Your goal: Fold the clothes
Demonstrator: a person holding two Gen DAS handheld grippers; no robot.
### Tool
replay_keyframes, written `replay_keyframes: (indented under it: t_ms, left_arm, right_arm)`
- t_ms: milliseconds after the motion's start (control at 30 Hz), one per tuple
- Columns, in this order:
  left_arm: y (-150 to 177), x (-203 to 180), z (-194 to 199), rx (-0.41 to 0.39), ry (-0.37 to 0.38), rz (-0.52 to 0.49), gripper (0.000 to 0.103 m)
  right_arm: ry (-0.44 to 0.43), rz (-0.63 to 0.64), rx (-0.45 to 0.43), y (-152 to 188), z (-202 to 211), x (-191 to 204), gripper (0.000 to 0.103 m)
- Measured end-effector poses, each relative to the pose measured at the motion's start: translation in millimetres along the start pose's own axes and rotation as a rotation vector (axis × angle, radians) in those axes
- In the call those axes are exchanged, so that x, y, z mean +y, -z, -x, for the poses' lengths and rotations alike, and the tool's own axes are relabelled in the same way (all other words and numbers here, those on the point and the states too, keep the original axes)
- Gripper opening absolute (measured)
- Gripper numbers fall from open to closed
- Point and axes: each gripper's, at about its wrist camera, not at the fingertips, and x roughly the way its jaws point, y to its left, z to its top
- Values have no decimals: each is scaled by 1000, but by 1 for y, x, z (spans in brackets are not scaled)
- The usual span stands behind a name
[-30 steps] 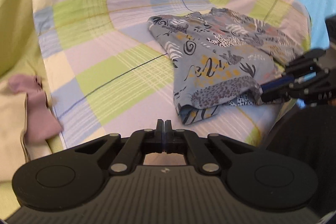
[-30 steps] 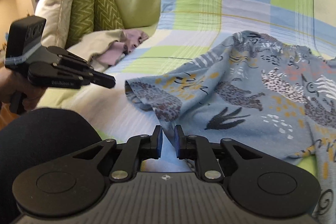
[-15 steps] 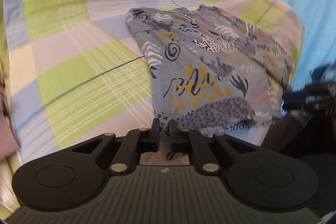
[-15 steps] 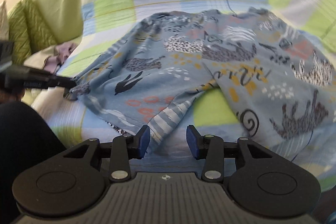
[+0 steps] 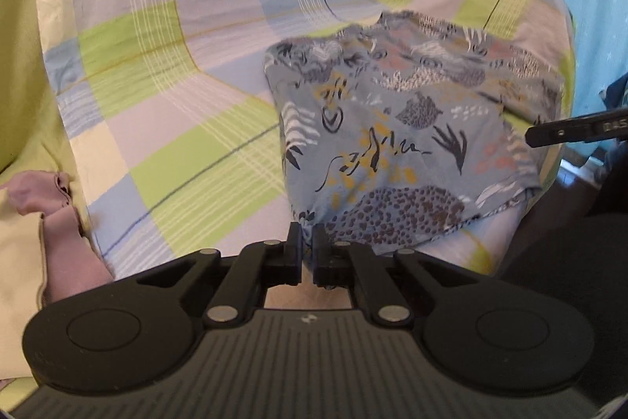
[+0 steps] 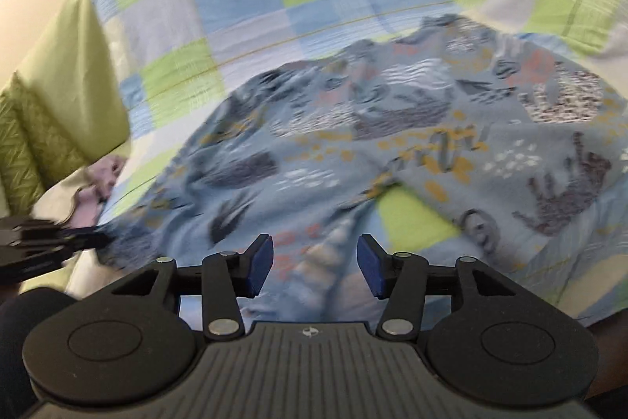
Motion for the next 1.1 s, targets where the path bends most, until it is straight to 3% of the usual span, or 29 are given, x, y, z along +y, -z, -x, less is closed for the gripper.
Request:
replay_keyframes:
  t_ms: [67,133,200,267,333,400,633,767,867,933,1067,1100]
  left_arm:
    - [2,-2,-5,6,15,8,2]
    - [5,-1,-5,3,32,21,3]
    - [9,3,-1,-1,46,35,9]
    - [10,7,3,-8,63,57,11]
    - [12,13,7,-15,82,78,11]
    - [13,18,11,-17,86,95,13]
    - [17,38,22,-34,96,157,21]
    - [12,44,14,-40,126,221,25]
    - [6,43,3,-30,168,253,34]
    - [4,41,-6,-15,176,255,35]
    - [1,34,-20,7,178,230,34]
    - [0,31,-21,7,171,211,33]
  right_arm:
    - [3,78,25,3,-5,11,46]
    - [17,92,54,6,-14,13,30]
    - [50,100,68,8,-22,15,21]
    - [77,146,68,10,-23,21,20]
    - [92,191,76,12,-24,25,6]
    - [82,160,80,11,-20,19,0]
    - [140,19,98,22,12,-20,0]
    - [127,-31,73,24,17,-23,2]
    - [69,-7,34,16,16,-13,17]
    - [52,39,34,11,8,-3,34]
    - [98,134,64,11,-16,11,33]
    - [112,144,58,13,-16,11,19]
